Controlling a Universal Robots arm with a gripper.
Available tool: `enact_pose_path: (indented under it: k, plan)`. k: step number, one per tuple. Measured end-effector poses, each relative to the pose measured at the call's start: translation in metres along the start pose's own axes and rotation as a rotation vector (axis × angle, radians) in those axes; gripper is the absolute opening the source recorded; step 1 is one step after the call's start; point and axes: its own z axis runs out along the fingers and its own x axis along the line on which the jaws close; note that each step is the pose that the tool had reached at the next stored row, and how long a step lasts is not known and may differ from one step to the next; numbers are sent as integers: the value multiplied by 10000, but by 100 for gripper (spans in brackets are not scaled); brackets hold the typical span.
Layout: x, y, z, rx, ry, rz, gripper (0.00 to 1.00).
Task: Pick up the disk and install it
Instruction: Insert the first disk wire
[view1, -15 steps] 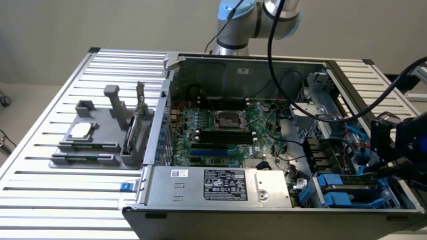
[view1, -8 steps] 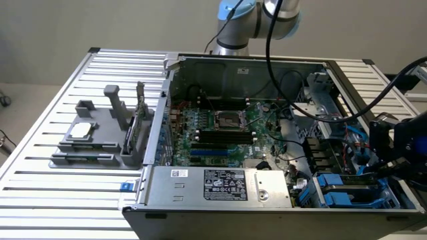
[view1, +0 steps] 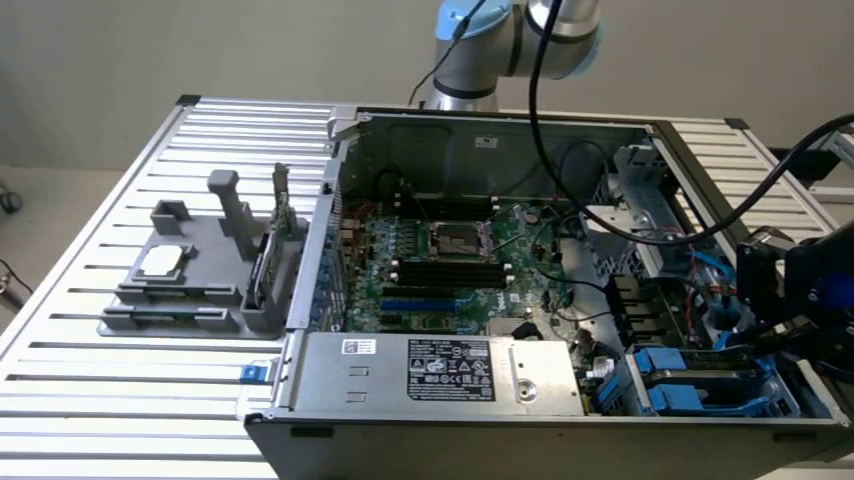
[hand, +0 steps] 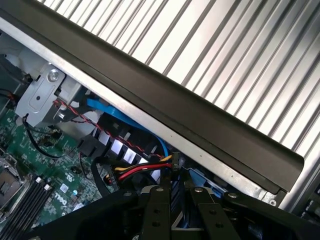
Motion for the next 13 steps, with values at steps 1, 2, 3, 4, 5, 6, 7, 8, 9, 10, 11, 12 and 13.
enact_pose_path:
  k: [1, 2, 3, 4, 5, 6, 7, 8, 9, 10, 11, 12, 13]
  plan:
    - [1, -1, 0, -9, -4, -3, 22]
    - [2, -3, 0, -15, -8, -5, 20]
    - [5, -7, 1, -23, -11, -6, 20]
    - [7, -9, 0, -28, -15, -8, 16]
    - [9, -12, 1, -34, -17, -10, 16]
    - [11, -16, 0, -37, -19, -11, 16]
    - [15, -21, 0, -39, -19, -10, 16]
    - [21, -30, -2, -39, -19, -10, 16]
    - [28, -39, -7, -38, -20, -11, 16]
    - [35, -47, -17, -38, -20, -10, 16]
    - [42, -52, -32, -39, -18, -8, 16]
    - [51, -55, -55, -42, -15, -4, 16]
    - [60, -58, -75, -47, -10, 5, 16]
